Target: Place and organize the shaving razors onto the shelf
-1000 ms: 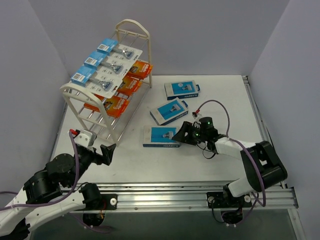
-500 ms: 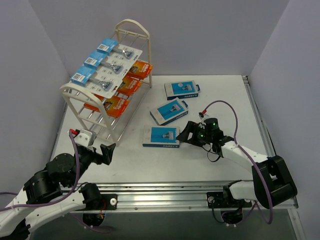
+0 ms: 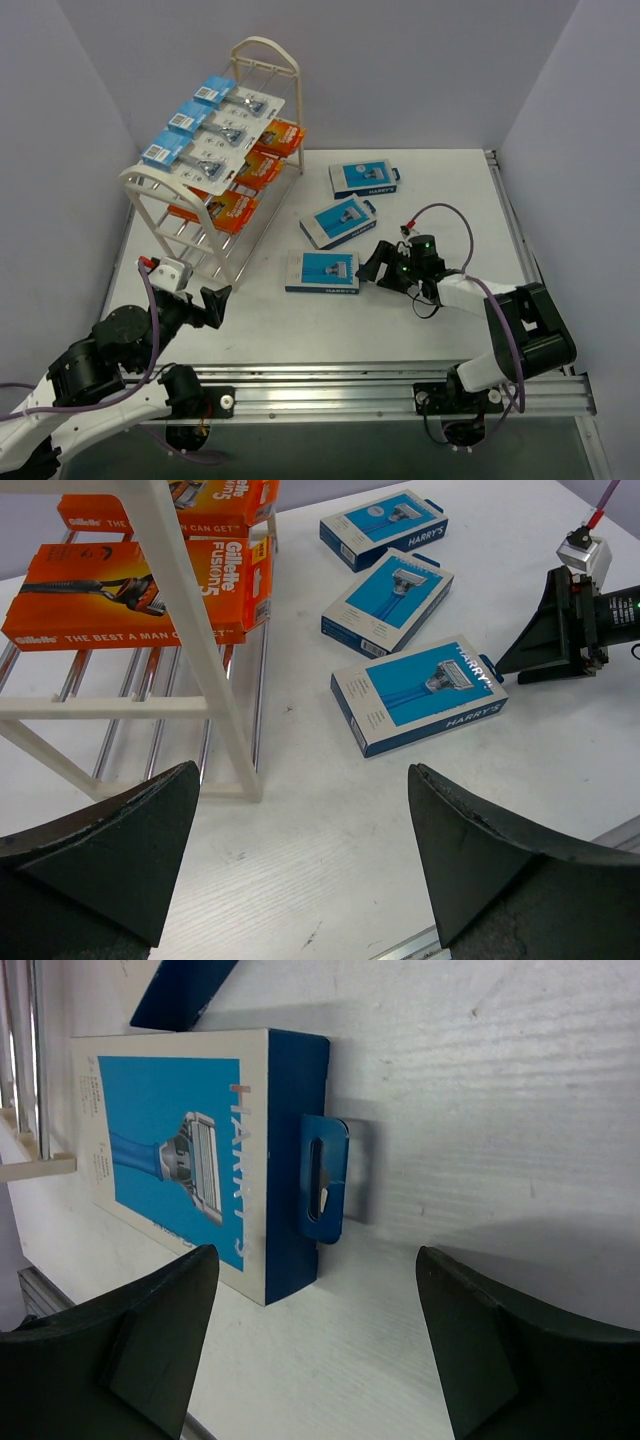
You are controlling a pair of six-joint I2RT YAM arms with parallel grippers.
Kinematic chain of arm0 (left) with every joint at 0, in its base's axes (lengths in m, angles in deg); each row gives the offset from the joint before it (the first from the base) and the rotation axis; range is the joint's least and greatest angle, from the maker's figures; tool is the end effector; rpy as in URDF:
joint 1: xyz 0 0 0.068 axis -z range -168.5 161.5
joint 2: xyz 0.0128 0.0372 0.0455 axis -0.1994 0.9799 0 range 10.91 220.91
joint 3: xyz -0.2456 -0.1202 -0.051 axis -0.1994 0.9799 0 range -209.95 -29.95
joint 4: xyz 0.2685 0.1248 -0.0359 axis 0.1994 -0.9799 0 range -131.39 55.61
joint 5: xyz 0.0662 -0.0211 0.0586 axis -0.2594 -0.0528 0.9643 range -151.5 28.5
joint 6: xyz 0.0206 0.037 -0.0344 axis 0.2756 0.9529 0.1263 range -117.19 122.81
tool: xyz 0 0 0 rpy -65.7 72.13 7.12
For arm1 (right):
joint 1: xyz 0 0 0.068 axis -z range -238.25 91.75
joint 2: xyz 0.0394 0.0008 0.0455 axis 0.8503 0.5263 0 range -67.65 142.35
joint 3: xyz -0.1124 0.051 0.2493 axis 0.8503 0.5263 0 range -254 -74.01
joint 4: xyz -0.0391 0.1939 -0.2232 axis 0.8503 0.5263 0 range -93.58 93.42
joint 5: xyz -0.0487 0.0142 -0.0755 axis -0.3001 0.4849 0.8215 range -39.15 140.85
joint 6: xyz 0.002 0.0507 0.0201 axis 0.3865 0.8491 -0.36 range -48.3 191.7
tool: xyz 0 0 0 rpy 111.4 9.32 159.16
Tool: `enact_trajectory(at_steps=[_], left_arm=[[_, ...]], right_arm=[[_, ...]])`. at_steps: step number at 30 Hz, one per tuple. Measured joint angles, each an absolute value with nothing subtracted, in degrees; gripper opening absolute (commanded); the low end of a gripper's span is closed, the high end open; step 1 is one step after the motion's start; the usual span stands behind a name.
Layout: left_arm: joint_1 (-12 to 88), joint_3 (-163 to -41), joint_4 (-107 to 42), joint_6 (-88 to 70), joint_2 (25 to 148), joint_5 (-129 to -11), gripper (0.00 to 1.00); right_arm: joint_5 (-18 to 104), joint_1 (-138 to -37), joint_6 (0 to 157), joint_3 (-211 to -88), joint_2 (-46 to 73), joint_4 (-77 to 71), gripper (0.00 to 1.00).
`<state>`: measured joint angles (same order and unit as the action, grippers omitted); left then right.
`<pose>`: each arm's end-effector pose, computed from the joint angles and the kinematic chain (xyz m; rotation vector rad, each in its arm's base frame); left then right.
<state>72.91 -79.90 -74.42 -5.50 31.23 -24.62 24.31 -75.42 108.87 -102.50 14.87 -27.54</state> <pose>0.0604 -0.0650 0.3810 0.3303 1.6955 -0.3372 0.2748 0.1021 0.1328 0.0869 2.2113 1.0375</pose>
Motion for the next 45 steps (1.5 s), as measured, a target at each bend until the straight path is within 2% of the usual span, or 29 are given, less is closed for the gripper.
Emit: enact_trajectory(at_steps=[23, 35, 41, 45], left_arm=[[72.9, -79.9, -74.4, -5.5, 31.2, -25.1, 0.94], [72.9, -79.9, -74.4, -5.5, 31.2, -25.6, 0.94], [72.9, -79.9, -74.4, -5.5, 31.2, -25.7, 0.94], [72.9, -79.9, -74.4, -5.5, 31.2, -25.8, 0.94]], right_arm=[[18.9, -75.4, 117.4, -101.4, 26.7, -52.2, 0.75], [17.0, -75.4, 118.8, -101.4, 29.9, -57.4, 0.70], [17.6, -75.4, 118.3, -101.0, 29.9, -57.4, 0.60], [18.7, -75.5, 117.5, -101.0, 29.6, -55.8, 0.48]])
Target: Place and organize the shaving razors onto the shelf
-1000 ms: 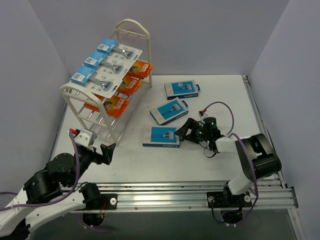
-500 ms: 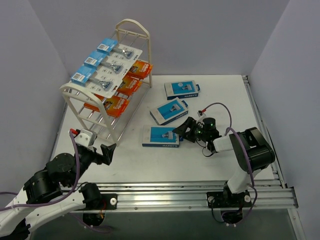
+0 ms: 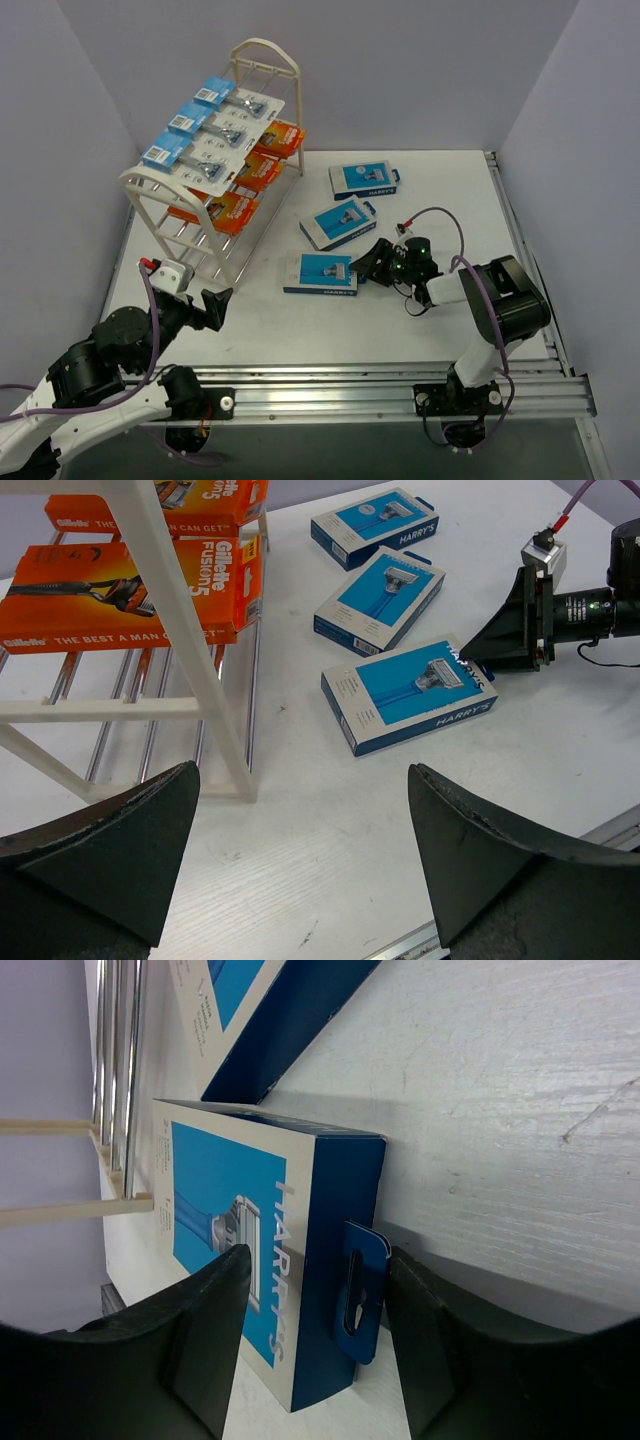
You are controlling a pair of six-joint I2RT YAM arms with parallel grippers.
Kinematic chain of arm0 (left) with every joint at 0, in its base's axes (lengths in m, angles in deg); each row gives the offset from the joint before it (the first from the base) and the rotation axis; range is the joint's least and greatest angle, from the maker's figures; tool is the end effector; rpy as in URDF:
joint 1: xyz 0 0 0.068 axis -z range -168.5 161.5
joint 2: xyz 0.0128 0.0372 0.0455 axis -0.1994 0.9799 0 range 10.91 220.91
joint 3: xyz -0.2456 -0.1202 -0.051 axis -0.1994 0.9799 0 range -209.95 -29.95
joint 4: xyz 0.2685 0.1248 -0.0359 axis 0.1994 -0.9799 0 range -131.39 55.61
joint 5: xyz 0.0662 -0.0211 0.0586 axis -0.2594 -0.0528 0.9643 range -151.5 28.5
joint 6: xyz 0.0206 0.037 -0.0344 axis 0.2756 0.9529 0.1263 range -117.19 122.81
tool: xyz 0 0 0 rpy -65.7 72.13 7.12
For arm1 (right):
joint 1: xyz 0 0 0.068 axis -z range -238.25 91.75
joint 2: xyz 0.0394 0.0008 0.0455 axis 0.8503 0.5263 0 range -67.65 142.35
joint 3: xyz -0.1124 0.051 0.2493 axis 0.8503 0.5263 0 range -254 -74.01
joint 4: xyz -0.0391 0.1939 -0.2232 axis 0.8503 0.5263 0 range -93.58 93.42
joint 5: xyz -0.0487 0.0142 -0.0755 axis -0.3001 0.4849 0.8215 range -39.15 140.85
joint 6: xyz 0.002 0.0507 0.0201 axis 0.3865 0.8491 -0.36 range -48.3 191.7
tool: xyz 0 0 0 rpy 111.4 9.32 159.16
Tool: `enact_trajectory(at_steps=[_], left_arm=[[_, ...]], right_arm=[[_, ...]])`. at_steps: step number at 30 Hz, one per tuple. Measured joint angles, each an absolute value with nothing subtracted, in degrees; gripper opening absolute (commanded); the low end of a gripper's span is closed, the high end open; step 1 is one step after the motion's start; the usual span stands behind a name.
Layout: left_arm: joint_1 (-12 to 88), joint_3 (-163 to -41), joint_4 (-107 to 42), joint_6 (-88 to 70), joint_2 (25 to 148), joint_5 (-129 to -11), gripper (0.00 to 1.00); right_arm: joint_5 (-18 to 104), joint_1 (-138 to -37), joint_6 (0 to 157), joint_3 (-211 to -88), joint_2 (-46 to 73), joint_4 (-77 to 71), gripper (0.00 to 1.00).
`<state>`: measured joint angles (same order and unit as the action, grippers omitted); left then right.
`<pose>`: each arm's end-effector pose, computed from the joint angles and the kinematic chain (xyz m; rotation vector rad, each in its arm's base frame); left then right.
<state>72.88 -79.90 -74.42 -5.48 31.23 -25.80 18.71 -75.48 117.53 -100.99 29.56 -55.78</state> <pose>0.0601 -0.0656 0.3809 0.3458 1.6959 -0.3537 0.2867 0.1094 0.1016 0.0884 2.0419 1.2510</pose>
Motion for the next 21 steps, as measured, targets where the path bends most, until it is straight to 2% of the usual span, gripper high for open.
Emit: enact_trajectory(at_steps=[5, 6, 8, 11, 12, 14, 21], left_arm=[[72.9, -79.9, -74.4, -5.5, 31.2, -25.8, 0.94], [72.9, -79.9, -74.4, -5.5, 31.2, -25.9, 0.94], [72.9, -79.9, -74.4, -5.5, 31.2, -25.9, 0.94], [72.9, -79.9, -74.4, -5.5, 31.2, -26.1, 0.94], [72.9, -79.9, -74.4, -5.5, 31.2, -26.1, 0.94], [72.9, -79.9, -74.4, -5.5, 31.2, -26.1, 0.94], [72.9, -79.9, -74.4, -5.5, 31.2, -26.1, 0.94]], right_arm=[[20.5, -75.7, 116.1, -100.8, 27.7, -51.1, 0.37], [20.7, -75.7, 116.0, -100.8, 27.4, -50.3, 0.30], [21.0, -76.0, 115.9, -100.8, 26.6, -49.4, 0.27], [21.4, -76.4, 116.0, -100.8, 26.2, -49.4, 0.17], [21.4, -76.6, 116.2, -100.7, 26.2, -49.6, 0.10], [21.5, -76.7, 116.5, -100.7, 26.1, -49.8, 0.03], [21.5, -76.8, 116.9, -100.5, 26.1, -50.3, 0.00]])
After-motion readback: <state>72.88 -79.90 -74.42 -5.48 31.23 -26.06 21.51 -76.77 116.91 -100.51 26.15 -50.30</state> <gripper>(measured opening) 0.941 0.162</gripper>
